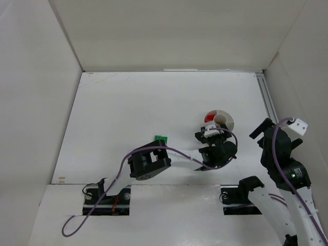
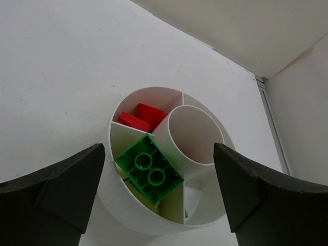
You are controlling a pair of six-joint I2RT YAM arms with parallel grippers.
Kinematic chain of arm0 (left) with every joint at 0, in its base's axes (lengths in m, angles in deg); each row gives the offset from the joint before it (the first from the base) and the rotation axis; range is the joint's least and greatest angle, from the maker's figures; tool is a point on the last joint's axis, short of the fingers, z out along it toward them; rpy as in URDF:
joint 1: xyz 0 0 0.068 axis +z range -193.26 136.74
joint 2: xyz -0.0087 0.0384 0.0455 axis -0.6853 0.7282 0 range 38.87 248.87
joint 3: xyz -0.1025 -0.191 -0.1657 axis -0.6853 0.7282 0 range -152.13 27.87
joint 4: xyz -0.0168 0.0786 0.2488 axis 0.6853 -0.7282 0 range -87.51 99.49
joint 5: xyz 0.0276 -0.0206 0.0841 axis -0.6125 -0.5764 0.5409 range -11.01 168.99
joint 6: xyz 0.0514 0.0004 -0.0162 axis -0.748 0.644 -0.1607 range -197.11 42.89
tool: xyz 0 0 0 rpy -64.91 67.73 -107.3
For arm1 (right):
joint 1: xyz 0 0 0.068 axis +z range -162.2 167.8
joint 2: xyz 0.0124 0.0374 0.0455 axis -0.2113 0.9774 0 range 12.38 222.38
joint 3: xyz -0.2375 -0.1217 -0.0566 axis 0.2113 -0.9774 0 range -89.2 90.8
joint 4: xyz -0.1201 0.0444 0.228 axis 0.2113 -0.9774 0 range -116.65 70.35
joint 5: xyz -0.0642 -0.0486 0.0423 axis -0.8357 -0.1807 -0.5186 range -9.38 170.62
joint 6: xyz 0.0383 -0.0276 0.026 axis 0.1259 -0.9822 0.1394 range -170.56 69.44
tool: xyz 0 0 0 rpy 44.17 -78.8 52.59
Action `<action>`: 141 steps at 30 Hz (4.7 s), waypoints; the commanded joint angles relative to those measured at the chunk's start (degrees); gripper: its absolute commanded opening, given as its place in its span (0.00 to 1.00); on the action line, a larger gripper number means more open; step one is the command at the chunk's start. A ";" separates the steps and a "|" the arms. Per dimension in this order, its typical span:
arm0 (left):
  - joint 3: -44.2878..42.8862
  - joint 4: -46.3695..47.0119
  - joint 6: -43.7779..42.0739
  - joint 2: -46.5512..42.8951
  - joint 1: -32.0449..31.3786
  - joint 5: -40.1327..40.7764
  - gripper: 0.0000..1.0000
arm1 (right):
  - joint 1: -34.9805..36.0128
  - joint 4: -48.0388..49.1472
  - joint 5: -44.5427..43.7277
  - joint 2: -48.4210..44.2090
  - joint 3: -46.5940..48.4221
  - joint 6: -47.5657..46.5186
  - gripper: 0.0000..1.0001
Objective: Sort the legos into containers by color
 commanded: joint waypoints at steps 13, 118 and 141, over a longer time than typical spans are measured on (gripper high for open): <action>6.74 1.09 -12.35 -23.63 0.48 -3.65 0.99 | -0.17 2.15 0.39 -2.04 0.41 -1.72 1.00; 33.56 -47.60 7.94 -40.54 22.72 -48.39 0.99 | 10.29 39.59 26.22 19.84 -12.68 -19.38 0.91; 31.36 -50.17 12.09 -34.63 23.24 -40.91 0.62 | 10.29 36.69 26.32 17.56 -13.83 -16.48 0.90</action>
